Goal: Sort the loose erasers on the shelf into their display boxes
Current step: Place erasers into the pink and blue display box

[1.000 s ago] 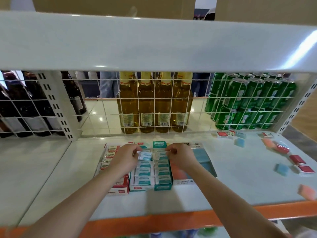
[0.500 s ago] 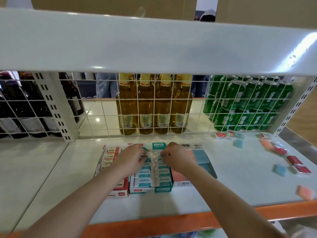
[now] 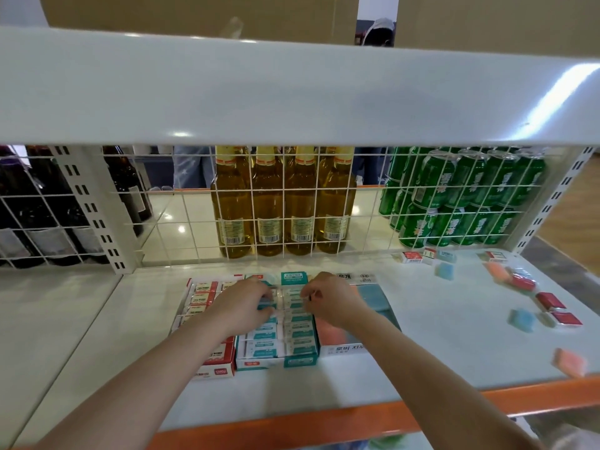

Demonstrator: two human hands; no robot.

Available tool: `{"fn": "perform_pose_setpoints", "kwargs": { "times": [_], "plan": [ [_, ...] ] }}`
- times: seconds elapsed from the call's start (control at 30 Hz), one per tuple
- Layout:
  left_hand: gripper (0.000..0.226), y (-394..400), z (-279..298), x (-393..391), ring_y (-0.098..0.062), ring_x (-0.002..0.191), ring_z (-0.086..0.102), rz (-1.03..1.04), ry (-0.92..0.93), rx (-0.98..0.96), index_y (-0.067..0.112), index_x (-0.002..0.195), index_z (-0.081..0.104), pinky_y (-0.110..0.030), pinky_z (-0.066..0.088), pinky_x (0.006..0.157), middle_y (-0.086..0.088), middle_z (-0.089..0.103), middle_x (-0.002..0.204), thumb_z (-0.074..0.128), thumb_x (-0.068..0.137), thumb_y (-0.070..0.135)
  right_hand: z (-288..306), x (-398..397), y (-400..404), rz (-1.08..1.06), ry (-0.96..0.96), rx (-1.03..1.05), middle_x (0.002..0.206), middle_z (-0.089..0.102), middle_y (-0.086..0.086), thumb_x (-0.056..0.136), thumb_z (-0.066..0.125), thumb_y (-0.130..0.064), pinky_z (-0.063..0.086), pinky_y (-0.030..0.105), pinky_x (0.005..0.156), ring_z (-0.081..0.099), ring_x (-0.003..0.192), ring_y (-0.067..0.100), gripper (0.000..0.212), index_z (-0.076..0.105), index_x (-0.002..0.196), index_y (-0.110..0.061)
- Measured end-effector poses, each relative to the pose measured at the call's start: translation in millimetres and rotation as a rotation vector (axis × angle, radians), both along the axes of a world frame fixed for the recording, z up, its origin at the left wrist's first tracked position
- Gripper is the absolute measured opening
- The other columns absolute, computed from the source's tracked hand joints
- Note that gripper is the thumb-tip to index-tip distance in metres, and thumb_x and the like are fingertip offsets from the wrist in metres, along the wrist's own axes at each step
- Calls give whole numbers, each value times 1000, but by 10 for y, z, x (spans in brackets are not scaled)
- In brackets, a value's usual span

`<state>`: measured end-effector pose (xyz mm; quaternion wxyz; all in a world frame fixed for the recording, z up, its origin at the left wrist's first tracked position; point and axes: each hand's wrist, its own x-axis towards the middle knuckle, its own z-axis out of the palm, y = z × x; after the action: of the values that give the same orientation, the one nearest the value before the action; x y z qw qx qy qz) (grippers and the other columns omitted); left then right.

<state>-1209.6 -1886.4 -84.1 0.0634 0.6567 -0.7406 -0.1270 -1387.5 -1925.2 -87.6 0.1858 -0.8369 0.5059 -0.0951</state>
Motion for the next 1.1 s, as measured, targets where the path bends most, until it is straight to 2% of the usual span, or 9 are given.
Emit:
{"fn": "perform_pose_setpoints", "kwargs": {
  "times": [0.07,0.27,0.37,0.6,0.73,0.9,1.0,1.1],
  "plan": [
    [38,-29,-6,-43,-13,109,51,4,11,-12,22,129,52,-24,44,89,3,49,125,53,92,31,16,-100,-44,-56,-70,18,113,58,1,91,54,-21,48,26,85,55,95,15,23,64,111,-17],
    [36,-163,26,-417,-12,114,49,-46,62,-60,25,130,50,-26,40,92,5,49,127,50,94,31,65,-600,-165,-224,-96,-14,120,60,1,91,49,-11,42,24,92,55,107,17,29,63,115,-17],
    [33,-265,67,-659,-10,109,50,-100,100,-77,25,126,53,-24,41,90,6,51,123,50,94,30,46,-913,-215,-302,-94,3,120,59,1,91,49,-11,42,23,90,55,105,17,29,62,116,-18],
    [31,-529,88,-1278,-14,108,52,-188,133,-48,21,123,56,-31,44,93,1,54,122,52,93,25,-92,-1666,-394,-475,-94,-17,120,62,4,91,45,-8,43,24,91,58,107,21,30,66,111,-17],
    [30,-650,33,-1553,-14,108,52,-207,129,-45,20,123,56,-27,42,91,1,54,121,50,94,25,-192,-2027,-576,-545,-60,-18,123,59,5,89,47,-8,42,24,90,56,109,21,32,64,114,-17],
    [31,-812,10,-1796,-14,109,53,-167,139,-47,19,123,57,-27,43,92,0,55,122,50,94,25,-268,-2276,-813,-558,-9,-24,130,49,9,87,50,-10,43,28,90,54,111,25,37,58,123,-17],
    [31,-901,11,-1899,-14,109,53,-155,157,-37,17,123,58,-27,43,92,-1,57,122,51,94,24,-299,-2333,-935,-513,61,-64,135,43,12,88,51,-14,40,34,98,46,119,29,46,48,133,-21],
    [30,-979,13,-1967,-14,108,54,-130,178,-49,17,121,59,-24,42,90,0,58,120,52,93,23,-335,-2354,-1015,-448,158,-32,132,41,13,91,47,-21,38,36,99,42,120,30,41,48,132,-20]
  ]
}}
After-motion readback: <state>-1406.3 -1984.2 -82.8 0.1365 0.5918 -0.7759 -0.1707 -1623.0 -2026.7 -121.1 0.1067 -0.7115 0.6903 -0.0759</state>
